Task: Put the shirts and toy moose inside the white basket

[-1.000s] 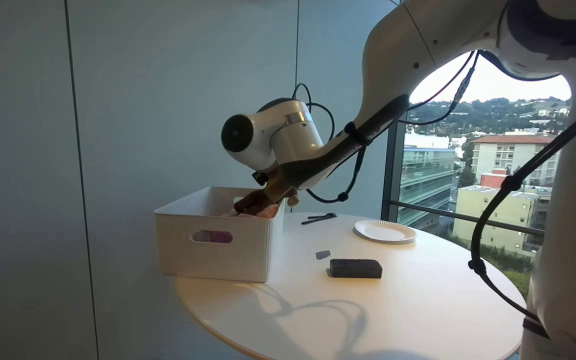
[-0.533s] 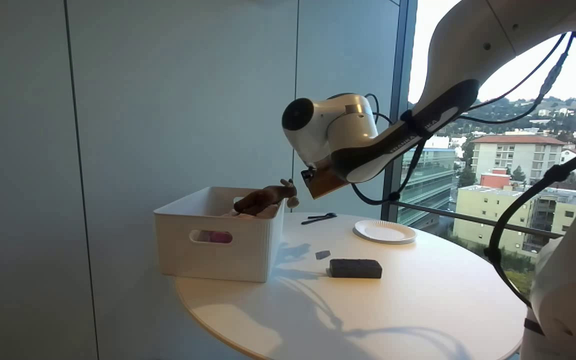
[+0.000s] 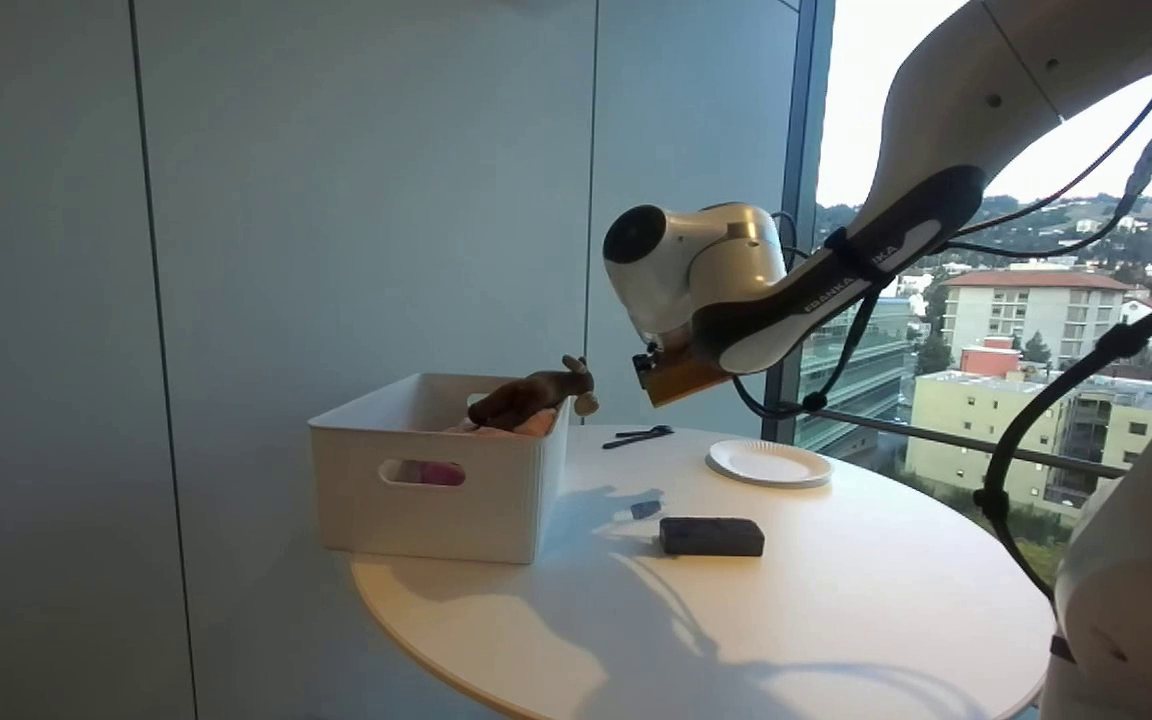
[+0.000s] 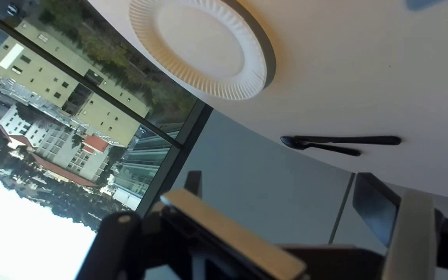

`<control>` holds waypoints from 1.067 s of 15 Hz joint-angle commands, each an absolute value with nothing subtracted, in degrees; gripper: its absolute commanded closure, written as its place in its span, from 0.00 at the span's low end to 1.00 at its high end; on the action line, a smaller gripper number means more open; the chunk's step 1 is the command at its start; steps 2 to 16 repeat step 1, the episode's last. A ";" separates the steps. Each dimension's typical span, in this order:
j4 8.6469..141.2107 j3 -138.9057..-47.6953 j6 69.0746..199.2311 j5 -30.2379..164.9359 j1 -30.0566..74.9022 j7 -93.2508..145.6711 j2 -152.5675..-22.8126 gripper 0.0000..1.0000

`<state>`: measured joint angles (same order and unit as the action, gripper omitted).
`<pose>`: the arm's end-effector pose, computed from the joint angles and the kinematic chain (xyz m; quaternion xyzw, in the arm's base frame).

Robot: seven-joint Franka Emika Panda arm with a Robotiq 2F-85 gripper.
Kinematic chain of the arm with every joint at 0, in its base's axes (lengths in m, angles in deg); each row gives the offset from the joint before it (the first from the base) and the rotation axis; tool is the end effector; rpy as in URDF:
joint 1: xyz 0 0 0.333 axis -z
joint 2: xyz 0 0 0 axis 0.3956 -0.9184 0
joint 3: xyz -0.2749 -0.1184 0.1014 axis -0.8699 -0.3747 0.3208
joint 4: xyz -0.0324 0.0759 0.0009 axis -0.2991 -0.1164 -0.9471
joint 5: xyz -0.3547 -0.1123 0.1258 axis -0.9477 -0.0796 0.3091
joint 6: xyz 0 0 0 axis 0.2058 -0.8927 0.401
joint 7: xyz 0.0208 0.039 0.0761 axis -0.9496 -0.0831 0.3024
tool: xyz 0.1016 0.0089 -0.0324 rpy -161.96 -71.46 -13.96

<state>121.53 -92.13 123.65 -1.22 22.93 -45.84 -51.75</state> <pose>0.4544 -0.0572 0.4637 0.8249 -0.2800 0.3236 0.3693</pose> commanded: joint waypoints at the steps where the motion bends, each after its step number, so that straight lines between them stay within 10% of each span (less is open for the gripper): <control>1: 121.47 -91.48 123.71 -0.92 23.54 -45.64 -51.75 0.00; 16: 121.47 -91.48 123.71 -0.92 23.54 -45.64 -51.75 0.00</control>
